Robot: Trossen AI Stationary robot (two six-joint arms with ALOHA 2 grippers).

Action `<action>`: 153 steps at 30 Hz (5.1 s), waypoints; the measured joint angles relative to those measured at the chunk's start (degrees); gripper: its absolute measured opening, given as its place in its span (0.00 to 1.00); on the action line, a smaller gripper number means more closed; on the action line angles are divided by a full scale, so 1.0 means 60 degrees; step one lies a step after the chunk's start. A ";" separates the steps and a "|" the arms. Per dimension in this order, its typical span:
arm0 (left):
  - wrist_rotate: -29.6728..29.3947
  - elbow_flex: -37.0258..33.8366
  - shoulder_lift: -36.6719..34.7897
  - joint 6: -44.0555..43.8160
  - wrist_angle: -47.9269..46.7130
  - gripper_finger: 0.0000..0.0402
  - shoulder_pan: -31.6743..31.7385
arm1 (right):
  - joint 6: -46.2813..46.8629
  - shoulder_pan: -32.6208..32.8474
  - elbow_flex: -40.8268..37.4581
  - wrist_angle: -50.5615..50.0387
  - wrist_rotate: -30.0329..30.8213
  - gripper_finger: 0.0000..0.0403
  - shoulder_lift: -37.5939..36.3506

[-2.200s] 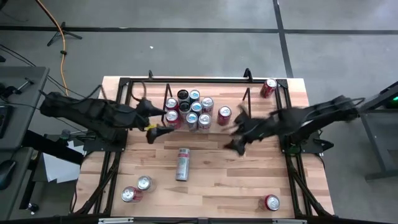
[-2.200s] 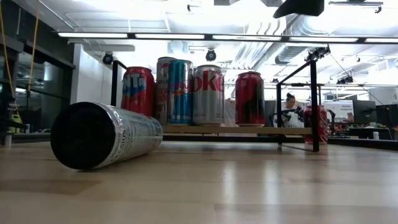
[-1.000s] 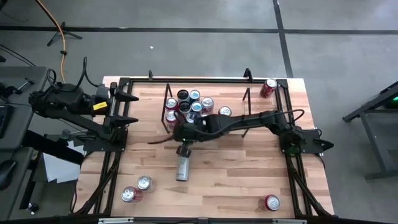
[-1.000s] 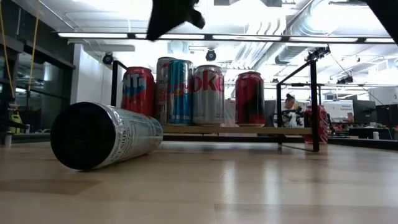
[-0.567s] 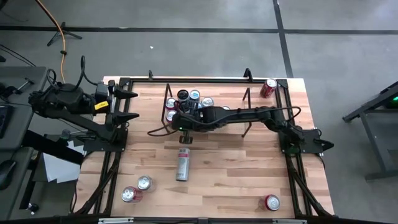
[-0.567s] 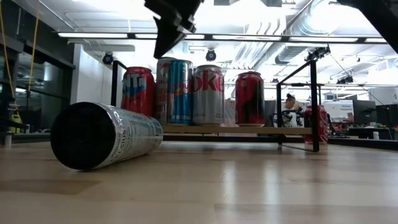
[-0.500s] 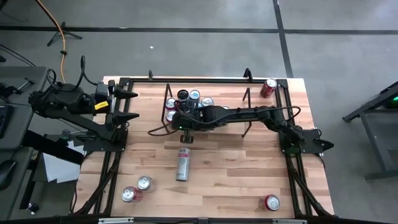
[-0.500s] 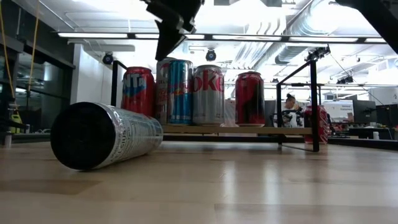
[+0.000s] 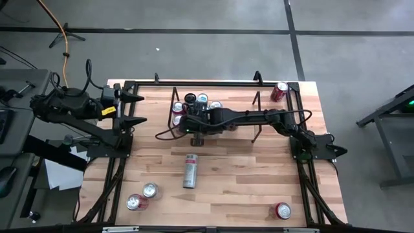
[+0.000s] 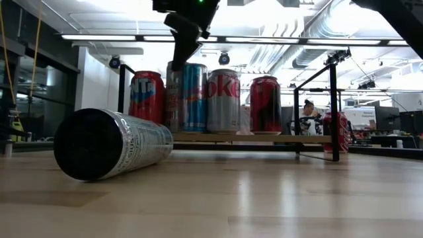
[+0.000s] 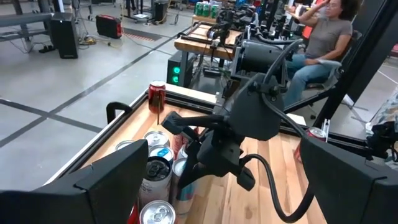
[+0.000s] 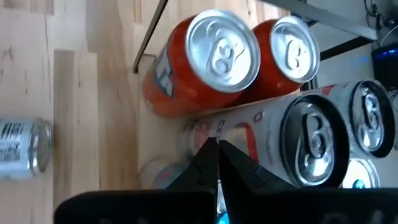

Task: Place canned beverage on shelf
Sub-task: Put the white-pink soda can on the shelf aligned with the other white-pink soda cans

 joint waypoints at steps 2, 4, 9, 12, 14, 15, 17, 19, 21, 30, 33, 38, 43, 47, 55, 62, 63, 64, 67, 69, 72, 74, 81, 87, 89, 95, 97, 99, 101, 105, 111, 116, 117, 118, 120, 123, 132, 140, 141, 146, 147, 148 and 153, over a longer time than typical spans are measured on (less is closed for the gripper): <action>0.0000 0.0000 0.0000 0.0001 -0.0004 0.92 0.0000 | 0.0000 0.0005 0.0000 -0.0195 0.0003 0.00 -0.0003; 0.0000 0.0000 0.0008 0.0001 -0.0007 0.92 0.0000 | 0.0000 0.0009 0.0000 -0.0418 0.0048 0.00 -0.0004; 0.0004 0.0000 0.0007 0.0001 -0.0011 0.92 -0.0004 | 0.0018 0.0009 0.0000 -0.0564 0.0273 0.00 -0.0004; 0.0013 0.0000 0.0008 0.0005 -0.0015 0.92 -0.0004 | 0.0025 0.0009 0.0000 -0.0350 0.0315 0.00 -0.0004; 0.0020 0.0000 0.0007 0.0009 -0.0021 0.92 -0.0004 | 0.0031 0.0012 0.0039 -0.0264 0.0315 0.00 -0.0004; 0.0024 0.0000 0.0007 0.0009 -0.0046 0.92 -0.0004 | 0.0083 0.0045 0.0126 -0.0270 0.0302 0.00 -0.0001; 0.0029 0.0000 0.0007 0.0009 -0.0180 0.92 -0.0004 | 0.0450 0.0114 0.0411 -0.0270 0.0135 0.00 -0.0002; 0.0028 0.0000 0.0007 0.0009 -0.0310 0.92 -0.0004 | 0.1069 0.0247 0.0820 -0.0417 -0.0374 0.00 -0.0004; 0.0026 0.0000 0.0007 0.0005 -0.0427 0.92 -0.0004 | 0.1757 0.0412 0.1023 -0.0555 -0.1289 0.00 -0.0089; 0.0028 0.0000 0.0007 -0.0004 -0.0458 0.92 -0.0004 | 0.5807 0.1747 0.0734 -0.1168 -0.5912 0.00 -0.0572; 0.0025 0.0000 0.0011 -0.0010 -0.0452 0.92 -0.0004 | 0.6827 0.2478 0.0453 -0.1137 -0.5723 0.00 -0.0521; 0.0066 0.0000 0.0007 -0.0090 -0.0452 0.92 0.0000 | 0.8663 0.3390 -0.0463 -0.1101 -0.4766 0.09 -0.0492; 0.0155 0.0000 0.0007 -0.0163 -0.0450 0.92 0.0000 | 1.1532 0.3541 -0.1553 -0.0180 -0.3914 0.36 -0.0492; 0.0171 0.0000 0.0007 -0.0177 -0.0448 0.92 0.0000 | 1.3435 0.3504 -0.2630 0.0997 -0.3505 0.63 -0.0492; 0.0215 0.0000 0.0007 -0.0185 -0.0448 0.92 0.0000 | 1.5264 0.3100 -0.4163 0.4078 -0.3379 0.85 -0.0488; 0.0214 0.0000 0.0007 -0.0239 -0.0448 0.92 0.0000 | 1.6294 0.2806 -0.4250 0.4463 -0.2761 0.85 -0.0451; 0.0214 0.0000 0.0007 -0.0245 -0.0448 0.92 0.0000 | 1.6473 0.2721 -0.4248 0.4335 -0.2722 0.85 -0.0425; 0.0215 0.0000 0.0007 -0.0255 -0.0448 0.92 0.0000 | 1.6601 0.2640 -0.4251 0.4198 -0.2703 0.85 -0.0391; 0.0211 0.0000 0.0011 -0.0268 -0.0448 0.92 0.0000 | 1.6856 0.2417 -0.4244 0.4125 -0.2620 0.85 -0.0227; 0.0211 0.0000 0.0007 -0.0268 -0.0443 0.92 -0.0001 | 1.6900 0.2309 -0.4244 0.4205 -0.2645 0.85 -0.0102; 0.0211 0.0000 0.0007 -0.0265 -0.0443 0.92 -0.0003 | 1.6995 0.2248 -0.4244 0.4232 -0.2780 0.85 0.0027; 0.0211 0.0000 0.0011 -0.0261 -0.0449 0.92 0.0000 | 1.7249 0.2250 -0.4244 0.4146 -0.2851 0.85 0.0104; 0.0138 0.0000 0.0025 -0.0257 -0.0471 0.92 0.0004 | 1.8047 0.2384 -0.4227 0.4967 -0.2967 0.85 0.0507; 0.0137 0.0000 0.0025 -0.0254 -0.0470 0.92 0.0011 | 1.8334 0.2488 -0.4223 0.5500 -0.3184 0.85 0.0808; 0.0135 0.0000 0.0025 -0.0254 -0.0479 0.92 0.0011 | 1.8287 0.2532 -0.4218 0.5489 -0.3093 0.85 0.0809; 0.0135 0.0000 0.0022 -0.0174 -0.0619 0.92 0.0011 | 1.7472 0.2643 -0.4222 0.5345 -0.3014 0.72 0.0760; 0.0133 0.0000 0.0022 -0.0170 -0.0708 0.92 0.0011 | 1.7089 0.2684 -0.4237 0.5069 -0.3089 0.61 0.0641; 0.0135 0.0000 0.0022 -0.0158 -0.0771 0.92 0.0011 | 1.6613 0.2743 -0.4248 0.4754 -0.3124 0.57 0.0442; 0.0135 0.0000 0.0025 -0.0146 -0.0772 0.92 0.0011 | 1.5935 0.2781 -0.4248 0.4431 -0.3114 0.57 0.0176; 0.0196 0.0007 0.0317 0.0028 -0.0812 0.92 0.0011 | 1.3743 0.2855 -0.4248 0.3758 -0.3316 0.57 -0.0636; 0.1070 0.0004 0.1746 0.0756 -0.0875 0.92 0.0011 | 1.1233 0.2894 -0.4244 0.2353 -0.3404 0.57 -0.1984; 0.1541 0.0004 0.3267 0.1972 -0.0585 0.92 0.0007 | 0.9821 0.2949 -0.4240 0.1568 -0.3376 0.57 -0.2611; 0.1739 0.0004 0.3585 0.2102 -0.0378 0.92 0.0007 | 0.9518 0.2949 -0.4237 0.1552 -0.3372 0.57 -0.2653; 0.1999 0.0000 0.3956 0.2221 -0.0158 0.92 0.0011 | 0.9192 0.2952 -0.4237 0.1566 -0.3382 0.57 -0.2670; 0.2525 0.0000 0.4584 0.2344 0.0395 0.92 0.0011 | 0.8599 0.2956 -0.4237 0.1567 -0.3394 0.57 -0.2670; 0.3351 0.0000 0.5347 0.2255 0.1177 0.92 0.0004 | 0.7892 0.2954 -0.4237 0.1559 -0.3394 0.57 -0.2670; 0.4310 0.0000 0.6638 0.1288 0.1852 0.92 -0.0072 | 0.5736 0.2942 -0.4237 0.1746 -0.3223 0.57 -0.2674; 0.4477 0.0004 0.7261 0.1254 0.2030 0.92 -0.0182 | 0.4994 0.2753 -0.4237 0.2072 -0.3036 0.57 -0.2674; 0.4477 0.0004 0.7260 0.1278 0.1978 0.92 -0.0182 | 0.4991 0.2730 -0.4237 0.2072 -0.3030 0.57 -0.2674; 0.4469 0.0004 0.7241 0.1662 0.2127 0.92 -0.0125 | 0.4757 0.2686 -0.4237 0.2091 -0.2967 0.57 -0.2678; 0.4470 0.0004 0.7231 0.1664 0.2142 0.91 -0.0097 | 0.4742 0.2694 -0.4237 0.2112 -0.2933 0.57 -0.2681; 0.4469 0.0004 0.7224 0.1683 0.2126 0.90 -0.0098 | 0.4739 0.2694 -0.4237 0.2128 -0.2826 0.57 -0.2681; 0.4448 0.0004 0.7227 0.1965 0.1939 0.75 -0.0095 | 0.4715 0.2694 -0.4233 0.2212 -0.2741 0.57 -0.2681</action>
